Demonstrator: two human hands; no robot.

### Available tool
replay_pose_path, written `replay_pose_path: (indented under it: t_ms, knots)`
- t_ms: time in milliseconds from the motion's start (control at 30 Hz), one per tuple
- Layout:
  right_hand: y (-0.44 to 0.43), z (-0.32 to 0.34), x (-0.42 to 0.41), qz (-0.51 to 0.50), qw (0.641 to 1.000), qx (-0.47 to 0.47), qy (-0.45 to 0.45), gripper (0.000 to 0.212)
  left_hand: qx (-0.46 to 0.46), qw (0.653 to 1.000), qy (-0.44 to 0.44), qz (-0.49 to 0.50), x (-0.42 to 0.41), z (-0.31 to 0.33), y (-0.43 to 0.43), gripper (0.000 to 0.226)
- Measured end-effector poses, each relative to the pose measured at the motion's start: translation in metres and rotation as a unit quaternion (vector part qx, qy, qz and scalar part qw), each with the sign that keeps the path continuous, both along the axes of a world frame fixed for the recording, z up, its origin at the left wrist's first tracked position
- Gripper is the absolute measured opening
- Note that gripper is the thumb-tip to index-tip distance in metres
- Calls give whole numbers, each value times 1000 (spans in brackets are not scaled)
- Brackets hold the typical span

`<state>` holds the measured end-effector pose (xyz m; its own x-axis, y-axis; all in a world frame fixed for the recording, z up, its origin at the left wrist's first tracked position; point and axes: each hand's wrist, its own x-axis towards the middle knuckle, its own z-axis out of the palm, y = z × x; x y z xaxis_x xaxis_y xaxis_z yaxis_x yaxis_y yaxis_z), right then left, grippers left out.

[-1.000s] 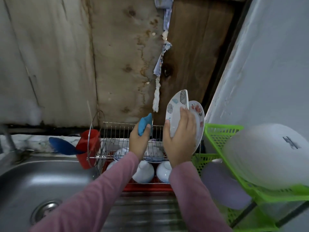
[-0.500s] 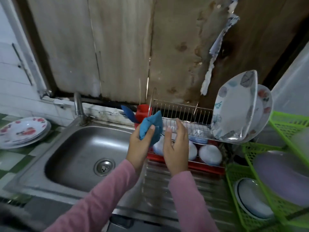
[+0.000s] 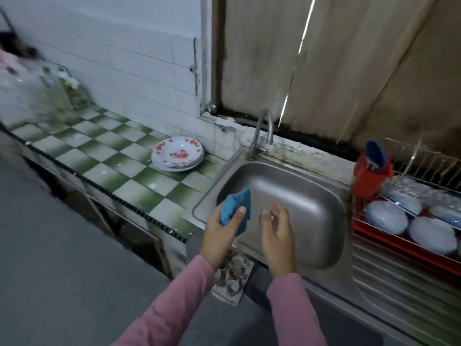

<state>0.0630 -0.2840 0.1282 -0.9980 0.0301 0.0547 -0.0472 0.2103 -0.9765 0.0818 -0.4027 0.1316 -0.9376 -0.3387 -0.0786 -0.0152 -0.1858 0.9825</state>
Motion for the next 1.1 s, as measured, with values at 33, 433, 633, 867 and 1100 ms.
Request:
replay_pose_path:
  t_ms: [33, 433, 633, 867, 1100]
  knots:
    - [-19, -2, -1, 5, 1000, -11, -9, 35, 1, 1000, -3, 12, 4, -2, -19, 14]
    - [-189, -51, -62, 83, 983, -34, -163, 23, -24, 982, -52, 181, -15, -44, -209, 9]
    - [-260, -71, -149, 46, 976, -47, -210, 23, -44, 978, -62, 192, -93, -52, -292, 19]
    - [-324, -83, -250, -27, 964, -51, -259, 24, -75, 985, -67, 139, -188, -41, -362, 14]
    - [-362, -99, -312, -103, 933, 5, -346, 50, -64, 990, -86, 95, -256, -51, -410, 8]
